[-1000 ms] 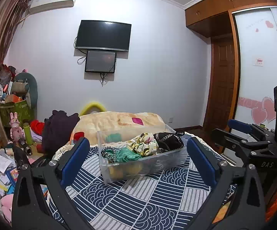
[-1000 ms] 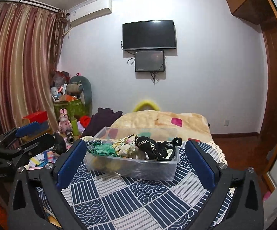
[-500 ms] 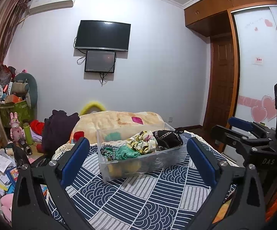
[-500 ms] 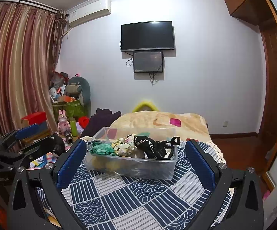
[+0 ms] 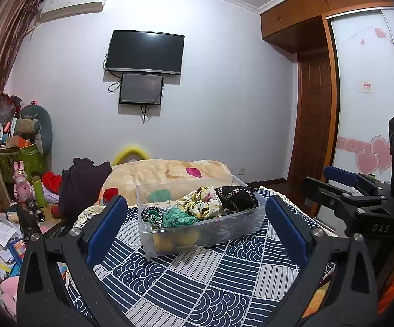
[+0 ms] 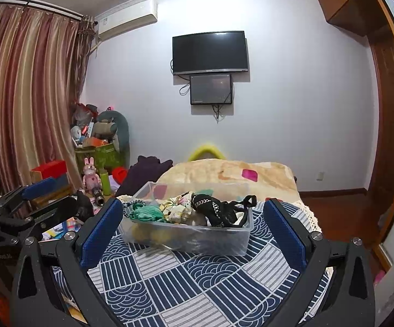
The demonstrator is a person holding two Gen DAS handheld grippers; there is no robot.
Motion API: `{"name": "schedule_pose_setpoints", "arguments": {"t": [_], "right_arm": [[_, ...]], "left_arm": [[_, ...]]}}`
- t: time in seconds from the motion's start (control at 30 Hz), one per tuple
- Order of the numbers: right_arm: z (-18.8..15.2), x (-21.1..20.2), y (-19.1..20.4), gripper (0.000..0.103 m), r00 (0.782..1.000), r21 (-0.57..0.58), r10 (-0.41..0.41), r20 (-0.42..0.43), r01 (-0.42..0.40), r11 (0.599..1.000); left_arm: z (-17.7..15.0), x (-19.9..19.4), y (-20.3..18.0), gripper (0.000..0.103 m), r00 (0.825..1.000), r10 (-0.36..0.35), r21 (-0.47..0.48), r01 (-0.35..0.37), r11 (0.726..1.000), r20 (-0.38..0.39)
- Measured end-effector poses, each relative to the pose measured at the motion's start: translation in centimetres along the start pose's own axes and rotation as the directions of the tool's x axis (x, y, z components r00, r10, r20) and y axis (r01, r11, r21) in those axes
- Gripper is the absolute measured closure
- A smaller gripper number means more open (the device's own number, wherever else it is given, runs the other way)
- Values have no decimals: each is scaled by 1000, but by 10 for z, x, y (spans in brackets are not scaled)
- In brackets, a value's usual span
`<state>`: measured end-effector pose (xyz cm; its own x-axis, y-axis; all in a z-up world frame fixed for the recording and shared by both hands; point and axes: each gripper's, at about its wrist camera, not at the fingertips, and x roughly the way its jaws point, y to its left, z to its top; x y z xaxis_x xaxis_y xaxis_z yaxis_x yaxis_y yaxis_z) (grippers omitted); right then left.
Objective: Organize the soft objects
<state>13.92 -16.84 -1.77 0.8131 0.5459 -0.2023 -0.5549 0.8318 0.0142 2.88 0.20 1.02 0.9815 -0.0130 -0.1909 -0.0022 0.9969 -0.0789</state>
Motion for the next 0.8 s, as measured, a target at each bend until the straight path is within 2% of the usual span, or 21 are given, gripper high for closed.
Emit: {"name": "schedule_pose_setpoints", "arguments": {"t": [0.8], "right_arm": [[1,-5,0,0,1000,12,6,4,-6,1000]], "left_arm": [[1,-2,1,0,1000,-7,-11,7,1000,0]]}}
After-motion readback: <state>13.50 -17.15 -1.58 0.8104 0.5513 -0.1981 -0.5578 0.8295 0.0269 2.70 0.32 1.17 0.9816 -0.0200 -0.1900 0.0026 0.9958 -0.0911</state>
